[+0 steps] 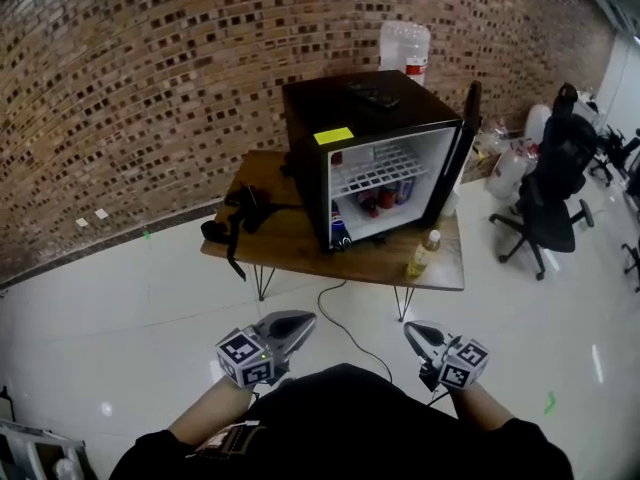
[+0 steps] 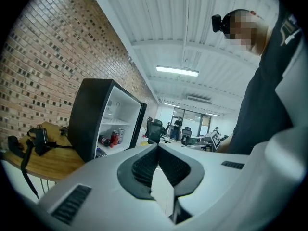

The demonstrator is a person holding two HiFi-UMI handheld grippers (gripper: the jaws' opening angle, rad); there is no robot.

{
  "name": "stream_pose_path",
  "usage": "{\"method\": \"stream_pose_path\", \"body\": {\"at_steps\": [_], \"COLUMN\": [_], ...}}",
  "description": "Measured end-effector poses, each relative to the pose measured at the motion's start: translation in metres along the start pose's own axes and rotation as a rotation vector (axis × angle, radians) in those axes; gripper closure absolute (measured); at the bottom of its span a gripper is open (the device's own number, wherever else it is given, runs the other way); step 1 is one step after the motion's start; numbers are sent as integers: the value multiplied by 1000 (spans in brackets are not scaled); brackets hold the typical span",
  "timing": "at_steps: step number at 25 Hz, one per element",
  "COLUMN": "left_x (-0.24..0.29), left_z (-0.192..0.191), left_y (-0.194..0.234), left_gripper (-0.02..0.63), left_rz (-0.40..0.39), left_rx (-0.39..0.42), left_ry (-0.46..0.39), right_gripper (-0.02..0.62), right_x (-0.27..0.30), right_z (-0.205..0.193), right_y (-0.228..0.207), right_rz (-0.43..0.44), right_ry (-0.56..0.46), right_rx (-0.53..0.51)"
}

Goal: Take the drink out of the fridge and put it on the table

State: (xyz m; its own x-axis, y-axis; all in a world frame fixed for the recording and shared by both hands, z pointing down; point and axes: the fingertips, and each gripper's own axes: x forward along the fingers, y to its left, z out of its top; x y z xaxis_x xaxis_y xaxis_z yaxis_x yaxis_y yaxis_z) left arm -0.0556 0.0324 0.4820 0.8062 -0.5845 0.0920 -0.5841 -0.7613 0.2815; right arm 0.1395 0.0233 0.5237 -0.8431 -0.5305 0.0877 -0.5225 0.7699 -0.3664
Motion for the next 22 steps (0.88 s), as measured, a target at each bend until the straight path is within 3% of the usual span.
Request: {"method": "stream_pose_path", "body": {"at_steps": [5,10,22], "left_x": [-10,-50,-72], "left_z": [-2,-3,2], "left_y": [-19,-7,10], "left_gripper": [603,603,603], "left_rz": [-6,-3,4], "left_rx": [17,31,29], "left_ry": [3,33,-28], "right_gripper": [594,594,594], "right_x": [0,20,39], "right_z": [0,-13,-15], "right_y": [6,34,60], "right_rz": [14,-18,-29], "right_ry": [-13,-44,-6], "right_rx": [-15,4,-42]}}
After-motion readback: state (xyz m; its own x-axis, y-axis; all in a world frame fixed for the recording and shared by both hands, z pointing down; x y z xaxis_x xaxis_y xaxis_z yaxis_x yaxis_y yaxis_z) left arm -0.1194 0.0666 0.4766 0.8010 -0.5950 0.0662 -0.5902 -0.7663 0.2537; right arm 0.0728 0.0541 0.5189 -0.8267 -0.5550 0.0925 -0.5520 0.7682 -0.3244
